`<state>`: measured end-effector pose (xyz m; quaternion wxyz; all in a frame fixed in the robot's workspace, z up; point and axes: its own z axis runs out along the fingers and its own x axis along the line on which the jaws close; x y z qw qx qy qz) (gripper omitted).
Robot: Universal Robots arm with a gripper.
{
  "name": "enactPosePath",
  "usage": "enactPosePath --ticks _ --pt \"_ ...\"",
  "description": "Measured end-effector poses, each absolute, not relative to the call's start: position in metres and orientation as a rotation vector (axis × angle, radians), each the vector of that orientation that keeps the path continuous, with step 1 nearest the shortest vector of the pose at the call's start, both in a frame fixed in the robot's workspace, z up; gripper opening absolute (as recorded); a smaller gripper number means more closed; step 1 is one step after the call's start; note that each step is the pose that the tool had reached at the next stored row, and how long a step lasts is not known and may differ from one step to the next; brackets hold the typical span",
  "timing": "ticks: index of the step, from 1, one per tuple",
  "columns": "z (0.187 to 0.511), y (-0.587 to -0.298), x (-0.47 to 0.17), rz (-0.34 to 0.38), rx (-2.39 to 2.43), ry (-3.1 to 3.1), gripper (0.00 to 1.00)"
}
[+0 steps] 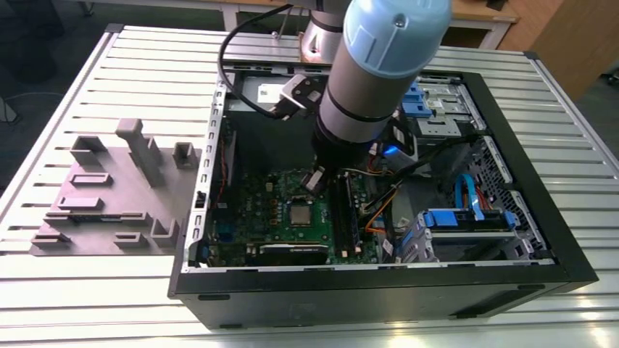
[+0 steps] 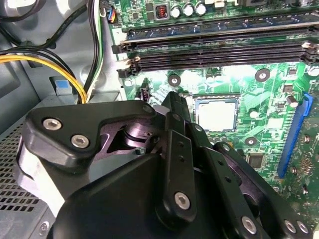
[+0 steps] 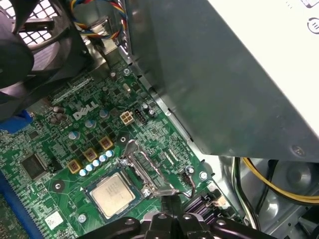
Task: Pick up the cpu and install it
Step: 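Close the cpu cover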
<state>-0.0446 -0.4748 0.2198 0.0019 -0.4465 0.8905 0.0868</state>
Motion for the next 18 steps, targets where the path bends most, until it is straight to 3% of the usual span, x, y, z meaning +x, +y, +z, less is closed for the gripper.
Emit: enactPosePath --ticks 18 --pt "0.2197 -0.4849 -0.0440 0.277 -1.413 2.787 0.10"
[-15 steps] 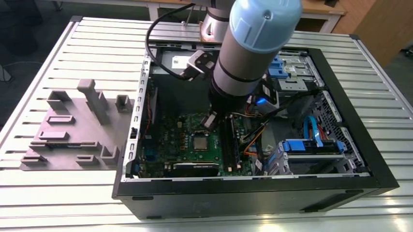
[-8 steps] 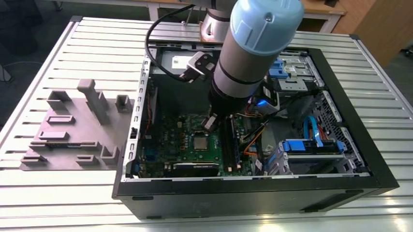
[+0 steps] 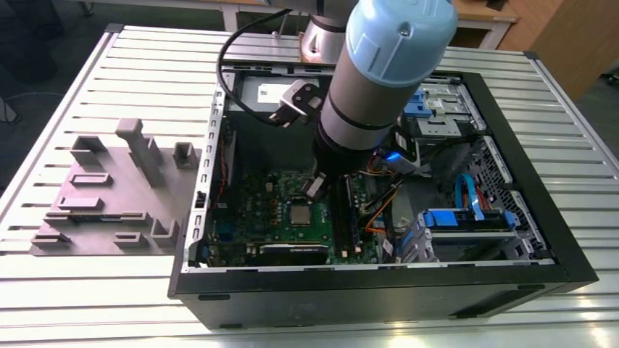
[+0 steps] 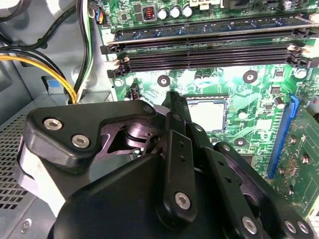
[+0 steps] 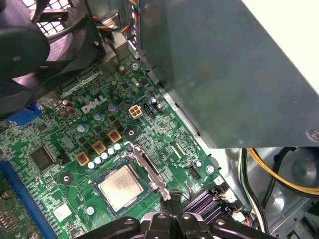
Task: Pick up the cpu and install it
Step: 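Close the cpu cover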
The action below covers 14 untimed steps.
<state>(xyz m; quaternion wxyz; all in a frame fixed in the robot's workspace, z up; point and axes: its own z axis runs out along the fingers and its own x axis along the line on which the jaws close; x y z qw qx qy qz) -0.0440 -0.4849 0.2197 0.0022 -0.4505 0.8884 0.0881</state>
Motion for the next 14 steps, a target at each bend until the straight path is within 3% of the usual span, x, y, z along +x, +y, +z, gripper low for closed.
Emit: enactPosePath --ticks 14 --pt "0.2198 -0.4909 -0.0429 0.277 -1.432 2.779 0.10"
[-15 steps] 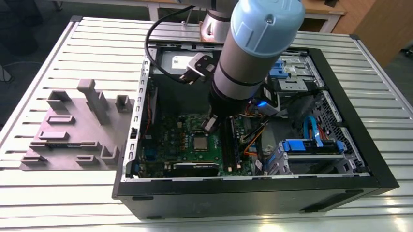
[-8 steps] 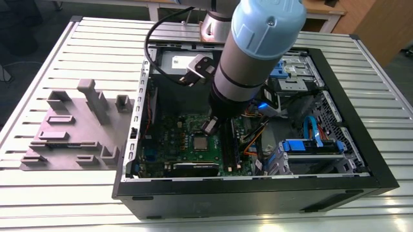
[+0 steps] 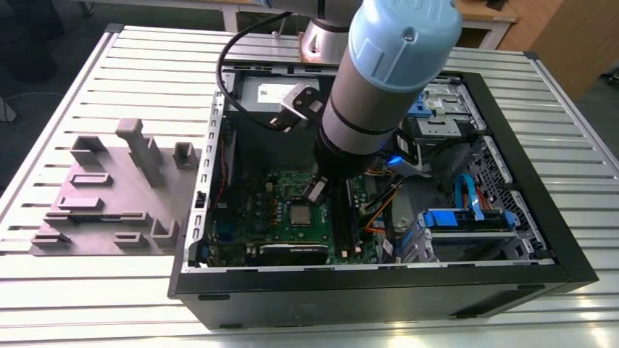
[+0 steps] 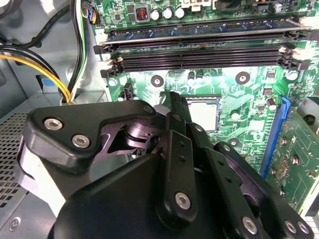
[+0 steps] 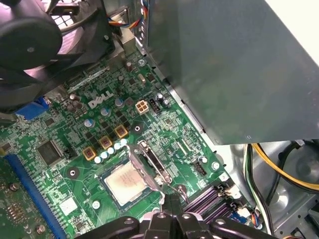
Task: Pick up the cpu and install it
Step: 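Close the cpu cover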
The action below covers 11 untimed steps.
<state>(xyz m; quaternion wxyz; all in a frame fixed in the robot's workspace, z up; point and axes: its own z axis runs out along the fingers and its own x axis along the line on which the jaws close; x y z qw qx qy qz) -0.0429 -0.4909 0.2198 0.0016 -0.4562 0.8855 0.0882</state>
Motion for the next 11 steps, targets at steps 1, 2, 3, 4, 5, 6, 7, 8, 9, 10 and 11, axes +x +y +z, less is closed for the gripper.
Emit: enactPosePath --ticks 1,2,3,4,5,6,7,8,9,10,11 --pt "0.2198 -0.4910 -0.0424 0.277 -1.433 2.779 0.10" --pt "0.2197 -0.4912 -0.0417 0.277 -1.433 2.779 0.10" --pt "0.2197 -0.4913 -0.0410 0.277 -1.433 2.779 0.10" --pt "0.2197 -0.4914 -0.0402 0.277 -1.433 2.778 0.10" --pt "0.2196 -0.4915 -0.0396 0.277 -1.433 2.778 0.10" --pt "0.2196 -0.4915 -0.0390 0.277 -1.433 2.778 0.10" --pt "0.2196 -0.4916 -0.0386 0.277 -1.434 2.778 0.10" --pt "0.2196 -0.4916 -0.0383 0.277 -1.434 2.778 0.10" --pt "0.2196 -0.4916 -0.0383 0.277 -1.434 2.778 0.10" --pt "0.2191 -0.4915 -0.0382 0.277 -1.434 2.778 0.10" --pt "0.2187 -0.4915 -0.0382 0.277 -1.434 2.778 0.10"
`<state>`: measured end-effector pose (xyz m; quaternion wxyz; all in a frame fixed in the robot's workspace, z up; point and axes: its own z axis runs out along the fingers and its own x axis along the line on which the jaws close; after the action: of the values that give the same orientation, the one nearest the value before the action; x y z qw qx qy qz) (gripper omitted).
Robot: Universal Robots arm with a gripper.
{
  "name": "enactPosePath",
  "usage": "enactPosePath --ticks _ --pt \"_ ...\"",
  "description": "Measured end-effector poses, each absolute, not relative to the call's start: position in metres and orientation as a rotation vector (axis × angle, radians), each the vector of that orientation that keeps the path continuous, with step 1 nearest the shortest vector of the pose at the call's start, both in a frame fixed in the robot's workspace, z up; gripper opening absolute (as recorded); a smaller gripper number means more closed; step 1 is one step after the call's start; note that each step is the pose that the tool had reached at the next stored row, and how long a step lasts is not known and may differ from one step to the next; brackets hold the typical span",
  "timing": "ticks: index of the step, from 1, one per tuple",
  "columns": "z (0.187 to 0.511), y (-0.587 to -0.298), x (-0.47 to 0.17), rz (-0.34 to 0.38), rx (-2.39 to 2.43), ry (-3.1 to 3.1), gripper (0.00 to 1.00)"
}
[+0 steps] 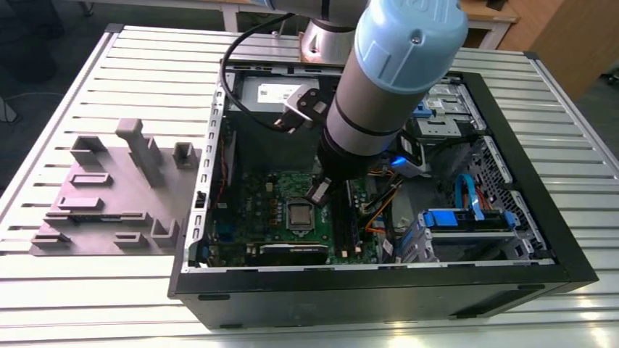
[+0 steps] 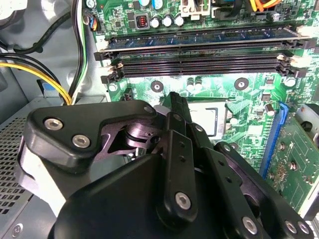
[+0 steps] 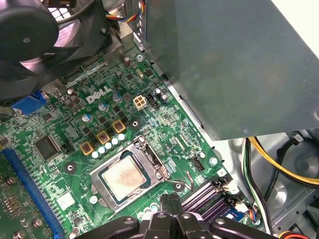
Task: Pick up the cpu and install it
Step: 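Close the cpu cover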
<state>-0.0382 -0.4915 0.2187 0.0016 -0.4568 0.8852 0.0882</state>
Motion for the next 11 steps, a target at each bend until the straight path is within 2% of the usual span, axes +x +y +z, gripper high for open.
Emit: enactPosePath --ticks 11 --pt "0.2191 -0.4915 -0.0382 0.277 -1.434 2.778 0.10"
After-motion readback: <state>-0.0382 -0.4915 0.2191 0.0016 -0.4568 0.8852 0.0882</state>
